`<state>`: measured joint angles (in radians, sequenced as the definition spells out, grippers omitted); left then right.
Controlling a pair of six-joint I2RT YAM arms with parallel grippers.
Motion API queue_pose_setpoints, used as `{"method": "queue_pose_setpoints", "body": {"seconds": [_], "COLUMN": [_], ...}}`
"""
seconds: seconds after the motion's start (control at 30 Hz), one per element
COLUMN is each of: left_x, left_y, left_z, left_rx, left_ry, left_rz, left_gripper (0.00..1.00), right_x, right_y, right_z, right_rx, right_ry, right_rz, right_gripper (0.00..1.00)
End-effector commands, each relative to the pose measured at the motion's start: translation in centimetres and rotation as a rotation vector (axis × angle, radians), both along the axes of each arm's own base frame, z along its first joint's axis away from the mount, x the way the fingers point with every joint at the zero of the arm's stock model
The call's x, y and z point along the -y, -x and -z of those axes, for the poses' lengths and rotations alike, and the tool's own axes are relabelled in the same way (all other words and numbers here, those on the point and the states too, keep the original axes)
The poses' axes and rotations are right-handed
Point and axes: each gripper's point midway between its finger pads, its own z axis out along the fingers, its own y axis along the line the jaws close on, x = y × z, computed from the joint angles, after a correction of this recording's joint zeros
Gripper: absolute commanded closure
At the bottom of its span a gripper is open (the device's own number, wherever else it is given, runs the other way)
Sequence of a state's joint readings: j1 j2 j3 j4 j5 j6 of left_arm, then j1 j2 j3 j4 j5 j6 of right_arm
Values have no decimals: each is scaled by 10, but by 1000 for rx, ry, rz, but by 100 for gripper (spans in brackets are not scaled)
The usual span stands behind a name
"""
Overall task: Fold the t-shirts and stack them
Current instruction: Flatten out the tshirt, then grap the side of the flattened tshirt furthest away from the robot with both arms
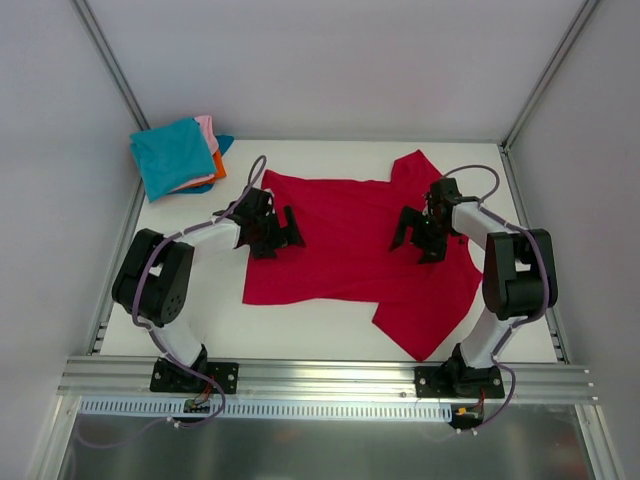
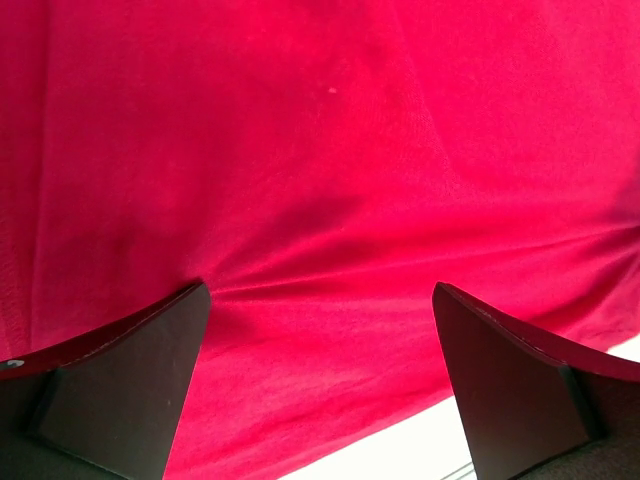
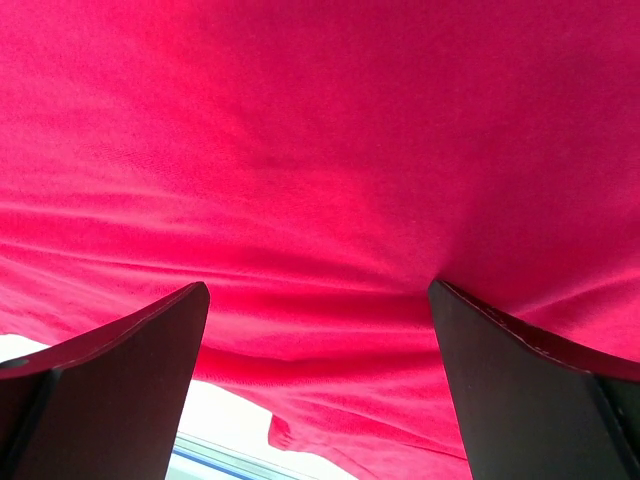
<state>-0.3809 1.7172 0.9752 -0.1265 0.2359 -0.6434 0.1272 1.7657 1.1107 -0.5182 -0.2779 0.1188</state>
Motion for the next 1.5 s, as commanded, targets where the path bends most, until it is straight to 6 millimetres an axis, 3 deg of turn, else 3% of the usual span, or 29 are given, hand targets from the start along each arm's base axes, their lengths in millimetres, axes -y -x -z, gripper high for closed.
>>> {"method": "queue_pose_setpoints", "body": {"seconds": [0.0,0.23,0.37,0.5,0.57,0.67,0.7,0.77,0.8,0.87,0.9,0.97,1.0,1.03,1.1,1.13,1.17,1.2,1.23,1.27,1.33,1.37,1.47], "left_x": [-31,-45,-46,-47,-45,-41,-38,-37,-36,-35,-35,-33,-33,-29,-28,-24,-23,-23,-22,-22,-22,-25,-31], "left_y": [32,74,90,93,88,75,68,63,62,59,62,68,73,78,90,96,101,108,112,120,128,134,142], "left_z": [18,32,35,31,17,-22,-52,-86,-117,-161,-187,-213,-227,-231,-231,-231,-228,-220,-218,-220,-210,-208,-202], "left_rx": [-61,-91,-98,-87,-47,66,150,253,345,475,558,637,683,695,704,701,699,694,698,713,706,707,713], "left_ry": [-140,-132,-115,-110,-97,-54,-17,12,48,86,117,154,177,201,237,265,282,296,315,337,336,333,299], "left_rz": [-23,-48,-54,-55,-56,-57,-56,-43,-40,-16,-10,28,36,62,84,107,114,122,127,143,169,170,184], "left_gripper": [1,1,1,1,1,1,1,1,1,1,1,1,1,1,1,1,1,1,1,1,1,1,1], "right_x": [6,9,7,5,5,7,8,10,11,11,10,15,19,24,32,34,36,40,35,35,28,27,28], "right_y": [5,14,21,27,29,30,28,28,19,11,2,-8,-21,-39,-51,-71,-89,-103,-121,-143,-168,-191,-223], "right_z": [-9,-10,-8,-12,-19,-49,-72,-98,-132,-166,-199,-219,-248,-238,-232,-256,-225,-220,-233,-205,-195,-183,-164], "right_rx": [21,26,24,36,54,123,172,229,325,422,510,545,608,562,484,531,424,407,446,393,385,387,412], "right_ry": [6,3,-7,-23,-25,-23,-24,-11,-15,-18,-25,18,39,87,144,161,173,168,132,113,57,44,4], "right_rz": [9,15,13,13,13,10,12,6,11,5,-2,-15,-16,-18,-48,-35,-39,-16,-13,-6,21,29,62], "right_gripper": [1,1,1,1,0,1,0,1,1,0,1,0,0,1,1,0,1,1,0,1,1,1,1]}}
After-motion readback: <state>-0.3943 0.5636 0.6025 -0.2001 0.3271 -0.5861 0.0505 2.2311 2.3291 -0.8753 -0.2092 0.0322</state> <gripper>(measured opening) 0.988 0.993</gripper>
